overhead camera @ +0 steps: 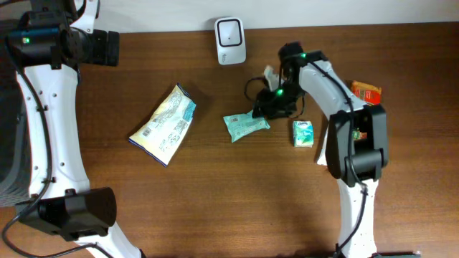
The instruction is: Scan the item barcode
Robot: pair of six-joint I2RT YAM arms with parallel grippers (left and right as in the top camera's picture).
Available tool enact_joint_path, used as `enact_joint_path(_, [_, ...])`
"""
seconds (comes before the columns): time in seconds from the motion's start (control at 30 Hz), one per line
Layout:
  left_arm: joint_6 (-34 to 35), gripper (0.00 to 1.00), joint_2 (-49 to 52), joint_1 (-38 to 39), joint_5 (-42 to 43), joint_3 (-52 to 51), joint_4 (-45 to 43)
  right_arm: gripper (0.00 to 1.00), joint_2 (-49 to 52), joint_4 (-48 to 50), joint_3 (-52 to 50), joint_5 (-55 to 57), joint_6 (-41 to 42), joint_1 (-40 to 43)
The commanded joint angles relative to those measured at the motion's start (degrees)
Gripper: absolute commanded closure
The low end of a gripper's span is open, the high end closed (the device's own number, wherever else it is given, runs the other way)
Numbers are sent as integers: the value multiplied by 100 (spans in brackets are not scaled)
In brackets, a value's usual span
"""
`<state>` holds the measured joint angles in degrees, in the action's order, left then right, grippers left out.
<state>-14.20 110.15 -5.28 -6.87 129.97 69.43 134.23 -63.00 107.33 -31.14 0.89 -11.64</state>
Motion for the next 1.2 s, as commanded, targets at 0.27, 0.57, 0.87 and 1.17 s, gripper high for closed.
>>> enact_joint_path(0.27, [-87,1,-24,-15,20,37,-9,96,-605,391,-313,-1862,-516,212])
enact_joint_path(0.57, [-87,1,-24,-15,20,37,-9,96,-3888,28,-313,-1628,-490,382])
enact_joint_path(0.87, [-87,1,-24,-15,20,37,-9,96,-2387,3856,-319,4900,-2465,-1416])
enact_joint_path(1.17, [-87,1,-24,-15,20,37,-9,96,173,9294,-319,5643,-6968,-1462])
